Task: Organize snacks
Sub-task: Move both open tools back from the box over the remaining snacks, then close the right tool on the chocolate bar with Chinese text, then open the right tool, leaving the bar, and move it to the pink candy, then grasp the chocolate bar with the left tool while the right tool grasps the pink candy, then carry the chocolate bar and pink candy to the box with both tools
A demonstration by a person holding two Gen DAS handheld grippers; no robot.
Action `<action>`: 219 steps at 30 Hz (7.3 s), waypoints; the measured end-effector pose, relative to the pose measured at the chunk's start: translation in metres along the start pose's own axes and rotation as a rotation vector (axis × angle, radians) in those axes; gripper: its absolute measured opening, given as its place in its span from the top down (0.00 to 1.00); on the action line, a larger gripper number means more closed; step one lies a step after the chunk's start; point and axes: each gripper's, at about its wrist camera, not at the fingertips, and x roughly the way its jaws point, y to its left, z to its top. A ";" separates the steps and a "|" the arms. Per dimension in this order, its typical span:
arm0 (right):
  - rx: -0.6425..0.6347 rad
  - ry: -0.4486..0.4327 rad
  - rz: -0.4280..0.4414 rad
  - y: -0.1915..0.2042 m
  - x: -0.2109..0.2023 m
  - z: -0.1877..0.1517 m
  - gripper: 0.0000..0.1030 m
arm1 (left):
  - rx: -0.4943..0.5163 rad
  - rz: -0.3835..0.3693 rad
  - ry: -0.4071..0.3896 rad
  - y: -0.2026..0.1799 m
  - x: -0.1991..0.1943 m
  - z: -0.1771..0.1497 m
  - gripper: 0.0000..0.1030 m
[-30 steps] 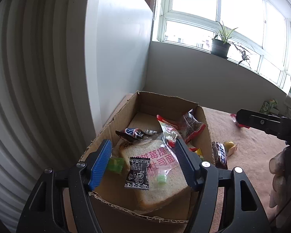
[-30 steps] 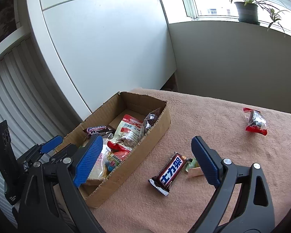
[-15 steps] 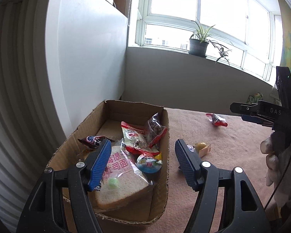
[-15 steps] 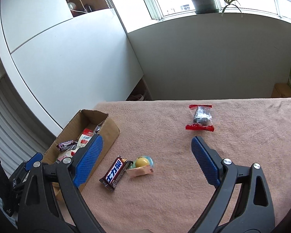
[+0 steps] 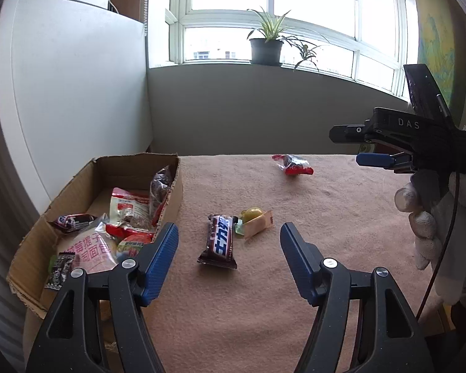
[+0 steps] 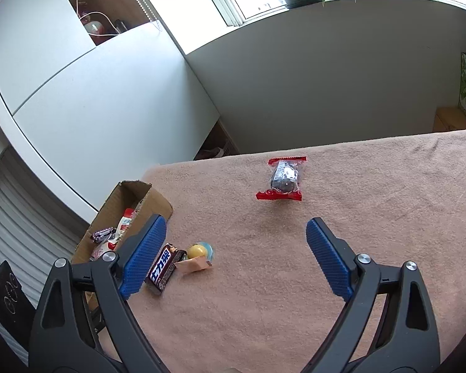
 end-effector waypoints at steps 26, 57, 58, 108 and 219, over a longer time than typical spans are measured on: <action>-0.450 0.497 0.015 0.108 0.158 -0.012 0.51 | -0.105 -0.088 0.098 0.019 0.027 -0.011 0.34; -0.489 0.588 -0.037 0.016 0.056 -0.079 0.61 | -0.120 -0.173 0.088 0.027 0.006 -0.017 0.35; -0.477 0.585 -0.044 0.010 0.051 -0.080 0.61 | -0.119 -0.177 0.090 0.026 0.007 -0.017 0.35; -0.172 0.328 -0.206 -0.036 -0.011 -0.082 0.35 | 0.133 -0.203 0.275 -0.086 0.074 -0.022 0.70; -0.443 0.283 0.006 0.215 0.144 -0.016 0.48 | -0.283 0.171 0.005 0.167 -0.005 0.000 0.65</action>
